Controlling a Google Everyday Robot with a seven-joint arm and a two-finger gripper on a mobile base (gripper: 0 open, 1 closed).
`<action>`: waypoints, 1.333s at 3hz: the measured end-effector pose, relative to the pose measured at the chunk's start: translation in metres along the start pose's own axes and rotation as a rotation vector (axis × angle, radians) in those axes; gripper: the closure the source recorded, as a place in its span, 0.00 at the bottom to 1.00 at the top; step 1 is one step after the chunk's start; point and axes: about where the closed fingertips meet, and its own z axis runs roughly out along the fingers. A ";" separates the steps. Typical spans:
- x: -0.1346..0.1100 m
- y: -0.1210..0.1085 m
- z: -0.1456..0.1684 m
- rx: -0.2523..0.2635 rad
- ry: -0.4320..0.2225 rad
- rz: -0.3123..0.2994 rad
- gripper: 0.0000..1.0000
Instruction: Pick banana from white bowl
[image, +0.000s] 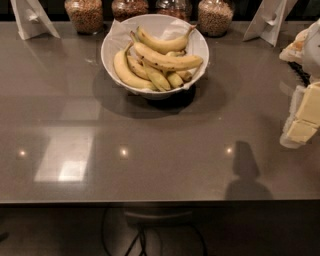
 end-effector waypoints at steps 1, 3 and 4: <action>0.000 0.000 0.000 0.000 0.000 0.000 0.00; -0.039 -0.009 0.000 0.039 -0.116 0.011 0.00; -0.088 -0.025 0.003 0.057 -0.223 -0.003 0.00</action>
Offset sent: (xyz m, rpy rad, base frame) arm 0.0030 0.0069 0.0006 0.0329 -0.0140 -0.0031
